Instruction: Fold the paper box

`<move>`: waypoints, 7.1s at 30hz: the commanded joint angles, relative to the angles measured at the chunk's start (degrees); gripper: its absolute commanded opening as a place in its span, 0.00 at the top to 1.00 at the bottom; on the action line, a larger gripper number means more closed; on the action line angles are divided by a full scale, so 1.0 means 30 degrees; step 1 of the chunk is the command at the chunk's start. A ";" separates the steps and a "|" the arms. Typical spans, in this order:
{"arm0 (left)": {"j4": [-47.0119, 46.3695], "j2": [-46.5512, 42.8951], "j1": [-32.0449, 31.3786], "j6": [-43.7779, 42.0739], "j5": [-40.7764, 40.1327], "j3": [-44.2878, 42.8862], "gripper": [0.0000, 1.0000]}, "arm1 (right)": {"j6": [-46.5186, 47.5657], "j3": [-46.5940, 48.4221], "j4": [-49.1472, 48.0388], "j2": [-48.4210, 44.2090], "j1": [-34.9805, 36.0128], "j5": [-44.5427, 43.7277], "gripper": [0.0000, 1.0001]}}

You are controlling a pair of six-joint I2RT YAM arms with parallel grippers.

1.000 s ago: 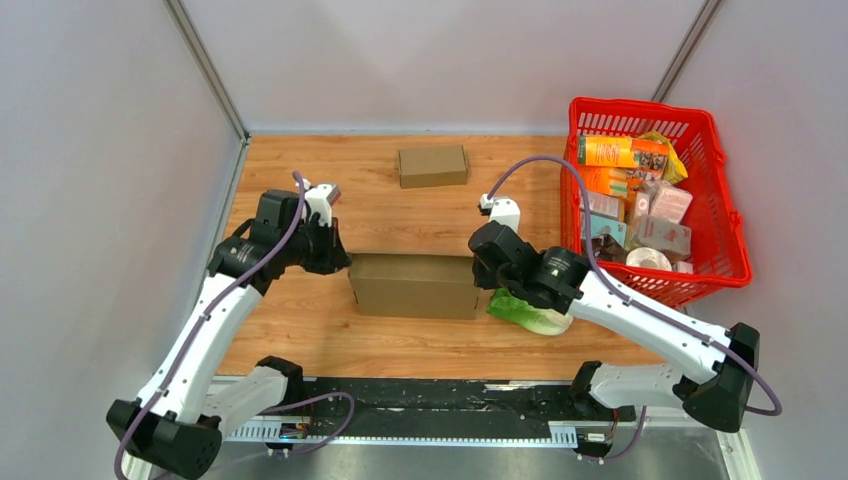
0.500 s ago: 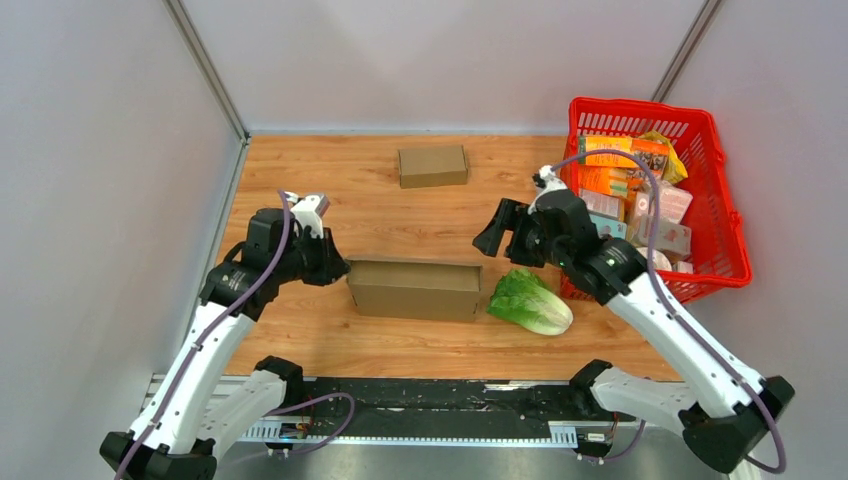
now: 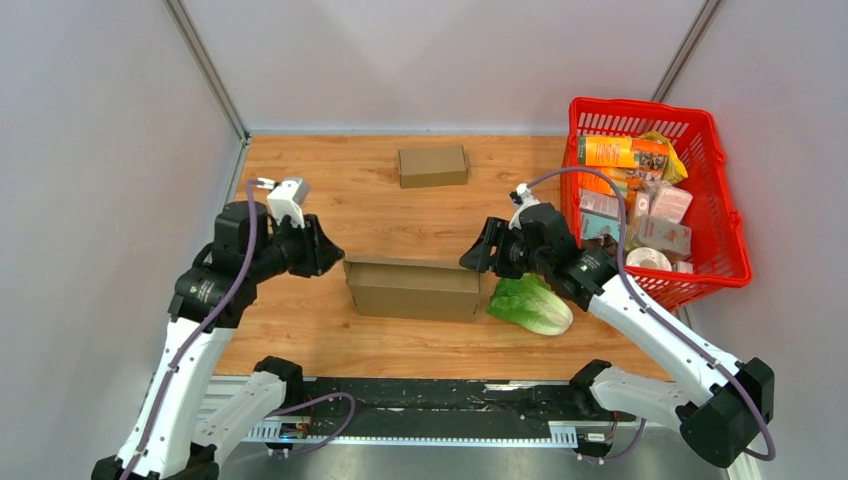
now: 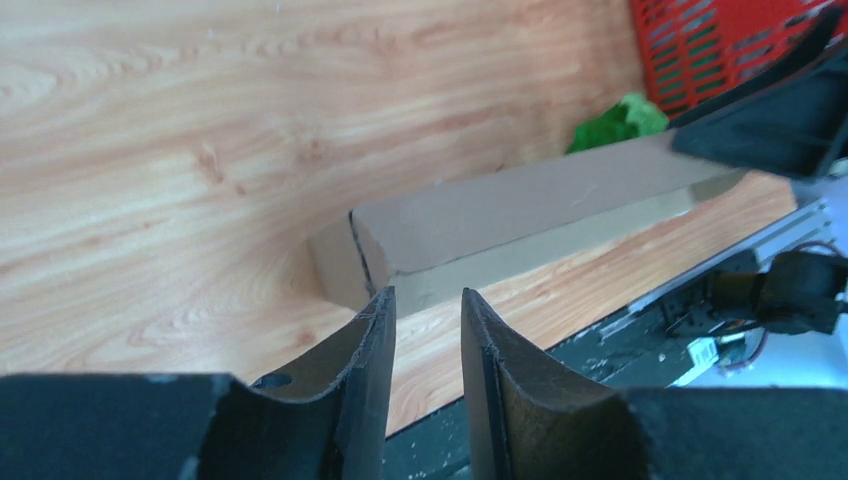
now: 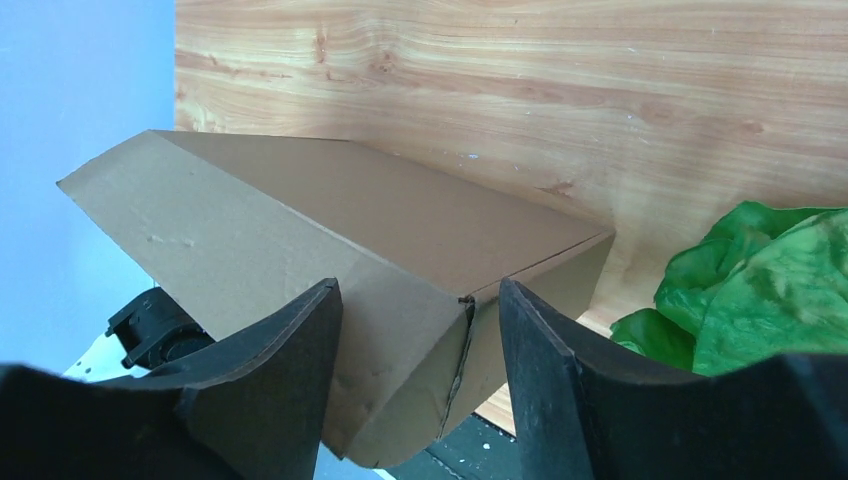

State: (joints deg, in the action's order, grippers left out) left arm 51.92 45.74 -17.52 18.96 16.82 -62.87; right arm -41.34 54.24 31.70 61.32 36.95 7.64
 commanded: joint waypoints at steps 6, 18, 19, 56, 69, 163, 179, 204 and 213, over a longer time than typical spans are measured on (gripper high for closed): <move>-0.5284 0.2623 0.0595 0.2964 0.5634 -0.0901 0.81 | 0.0918 -0.1730 -0.2655 -0.0810 0.0369 -0.0552 0.36; -0.6878 0.1807 0.0595 0.3348 0.4710 0.4724 0.89 | 0.1563 -0.1589 -0.1783 -0.0840 0.0399 -0.0584 0.34; -0.6732 0.1574 0.0595 0.3319 0.4648 0.4640 0.89 | 0.1622 -0.1411 -0.1634 -0.0840 0.0398 -0.0525 0.31; -0.3506 -0.2822 0.0976 0.6423 0.1545 1.1229 0.27 | 0.0423 -0.7473 -0.1101 -0.1515 0.3620 0.3490 0.00; -0.7580 -0.1855 -0.0049 0.7652 0.3356 1.4276 0.32 | -0.0780 -0.9288 -0.3595 -0.2186 0.7898 0.3253 0.14; -0.9160 -0.4261 0.1738 2.1572 0.4238 1.0730 0.70 | -0.5383 0.7499 -0.1427 1.0407 -0.1096 1.4418 0.19; -0.3744 0.1194 0.2939 0.6953 0.0575 0.7097 0.32 | 0.7887 0.4188 -0.0431 1.0968 -0.1008 0.5777 0.00; -0.6910 -0.4169 -0.0253 0.5252 -0.2790 1.3430 0.30 | 1.1291 -0.3989 -1.0130 0.6659 0.0486 0.5717 0.07; -0.5646 -0.4990 -0.0342 0.6510 -0.4695 1.2372 0.31 | 1.1028 -0.3811 -0.9774 0.7187 0.0574 0.4983 0.11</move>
State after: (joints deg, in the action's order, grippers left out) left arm 33.67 32.32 -18.35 37.39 6.87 -22.90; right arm -8.93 42.04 4.80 82.89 38.50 23.86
